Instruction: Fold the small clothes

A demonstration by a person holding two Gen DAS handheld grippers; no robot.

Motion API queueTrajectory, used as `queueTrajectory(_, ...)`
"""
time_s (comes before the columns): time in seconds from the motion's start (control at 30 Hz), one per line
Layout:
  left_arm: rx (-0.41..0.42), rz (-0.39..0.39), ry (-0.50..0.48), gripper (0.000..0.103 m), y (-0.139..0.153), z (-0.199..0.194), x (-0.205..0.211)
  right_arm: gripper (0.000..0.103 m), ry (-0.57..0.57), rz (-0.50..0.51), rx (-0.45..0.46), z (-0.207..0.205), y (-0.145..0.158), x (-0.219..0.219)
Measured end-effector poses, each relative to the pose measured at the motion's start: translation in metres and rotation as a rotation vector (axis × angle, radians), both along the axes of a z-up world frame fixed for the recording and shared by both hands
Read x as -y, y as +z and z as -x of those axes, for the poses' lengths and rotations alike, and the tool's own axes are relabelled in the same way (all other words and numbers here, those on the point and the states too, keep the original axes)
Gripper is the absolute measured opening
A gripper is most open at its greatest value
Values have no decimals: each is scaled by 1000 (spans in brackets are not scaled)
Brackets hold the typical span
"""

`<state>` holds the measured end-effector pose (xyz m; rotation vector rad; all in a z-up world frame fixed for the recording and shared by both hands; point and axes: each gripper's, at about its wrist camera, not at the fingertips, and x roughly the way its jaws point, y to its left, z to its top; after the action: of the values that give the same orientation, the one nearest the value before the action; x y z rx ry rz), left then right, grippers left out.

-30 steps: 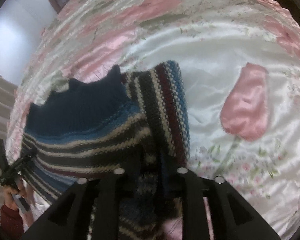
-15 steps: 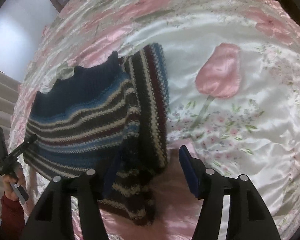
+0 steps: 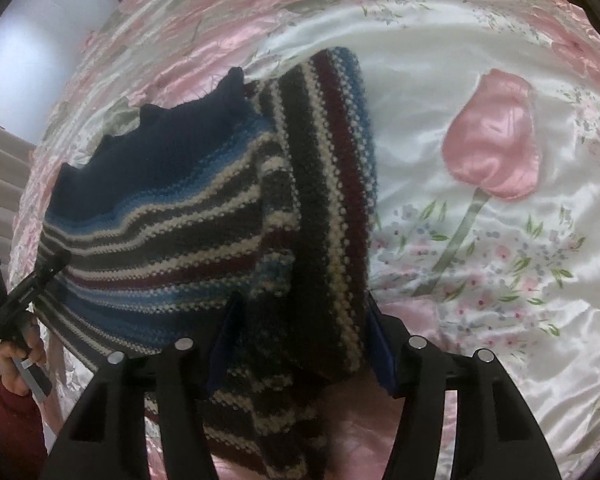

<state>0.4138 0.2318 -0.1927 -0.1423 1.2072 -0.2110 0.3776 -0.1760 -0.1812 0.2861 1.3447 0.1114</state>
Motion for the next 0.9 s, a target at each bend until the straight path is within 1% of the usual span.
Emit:
queueTrajectory(0.03, 3, 0, -2, 60, 0, 0, 0, 57, 3, 3, 4, 0, -1, -2)
queueTrajectory(0.13, 9, 0, -7, 61, 0, 1, 0, 48, 17, 11, 13, -1, 0, -7)
queueTrajectory(0.2, 12, 0, -11, 61, -1, 2, 0, 39, 31, 8, 20, -1, 2, -10)
queueTrajectory(0.3, 16, 2, -15, 61, -1, 2, 0, 32, 41, -3, 33, 0, 9, -11)
queueTrajectory(0.4, 18, 2, -22, 61, -1, 3, 0, 30, 32, -65, 74, 3, 25, -6)
queueTrajectory(0.47, 19, 3, -27, 61, 0, 4, 0, 30, 29, -112, 121, 6, 39, -3)
queueTrajectory(0.5, 19, 3, -28, 61, 0, 5, 0, 30, 29, -126, 141, 8, 45, -2)
queueTrajectory(0.57, 22, 4, -32, 61, 0, 6, -1, 30, 26, -128, 146, 10, 46, 0)
queueTrajectory(0.7, 27, 2, -35, 62, -1, 8, -1, 30, 13, -82, 93, 11, 26, 4)
queueTrajectory(0.8, 34, -3, -41, 63, -2, 9, 1, 30, -4, -75, 69, 13, 8, 9)
queueTrajectory(0.9, 41, -6, -46, 64, -2, 11, 2, 31, -22, -95, 65, 15, -4, 14)
